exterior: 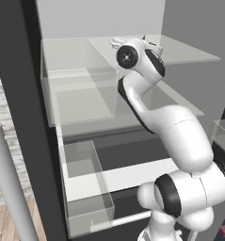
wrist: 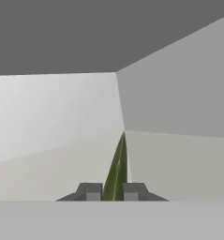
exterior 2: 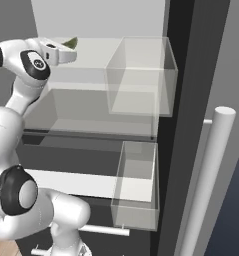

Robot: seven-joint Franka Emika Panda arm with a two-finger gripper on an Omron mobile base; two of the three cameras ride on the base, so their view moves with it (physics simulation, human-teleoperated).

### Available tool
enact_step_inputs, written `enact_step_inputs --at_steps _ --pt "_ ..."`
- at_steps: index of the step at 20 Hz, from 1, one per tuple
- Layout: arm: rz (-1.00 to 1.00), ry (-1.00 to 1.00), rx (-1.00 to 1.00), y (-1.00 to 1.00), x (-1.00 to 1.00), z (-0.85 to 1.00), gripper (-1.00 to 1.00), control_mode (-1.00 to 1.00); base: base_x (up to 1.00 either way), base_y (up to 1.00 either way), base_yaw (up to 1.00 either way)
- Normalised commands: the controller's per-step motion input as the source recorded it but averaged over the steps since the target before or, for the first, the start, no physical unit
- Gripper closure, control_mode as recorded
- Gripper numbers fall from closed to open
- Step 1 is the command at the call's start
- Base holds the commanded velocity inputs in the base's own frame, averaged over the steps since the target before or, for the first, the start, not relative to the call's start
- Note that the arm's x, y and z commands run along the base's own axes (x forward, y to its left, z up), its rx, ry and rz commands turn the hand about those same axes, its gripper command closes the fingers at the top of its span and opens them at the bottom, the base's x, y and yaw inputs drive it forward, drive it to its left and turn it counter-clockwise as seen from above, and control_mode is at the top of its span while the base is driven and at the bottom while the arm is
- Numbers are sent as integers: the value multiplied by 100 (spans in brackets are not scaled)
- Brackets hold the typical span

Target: There is a bowl on the dining counter. Grab a lemon wedge from the fridge and place it in the bowl. Then get the liquor bottle and glass cup from the cabinet and place them next to the bowl.

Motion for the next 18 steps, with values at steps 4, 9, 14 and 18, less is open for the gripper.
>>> enact_step_inputs --at_steps 4,9,14,18 --pt "0 -3 0 0 -21 0 100 -100 0 0 0" --pt "0 -4 1 -23 -54 -2 100 -100 0 0 0" --pt "0 -12 2 -32 -90 1 100 -100 0 0 0" --pt "3 0 0 -3 -99 12 100 -100 0 0 0"
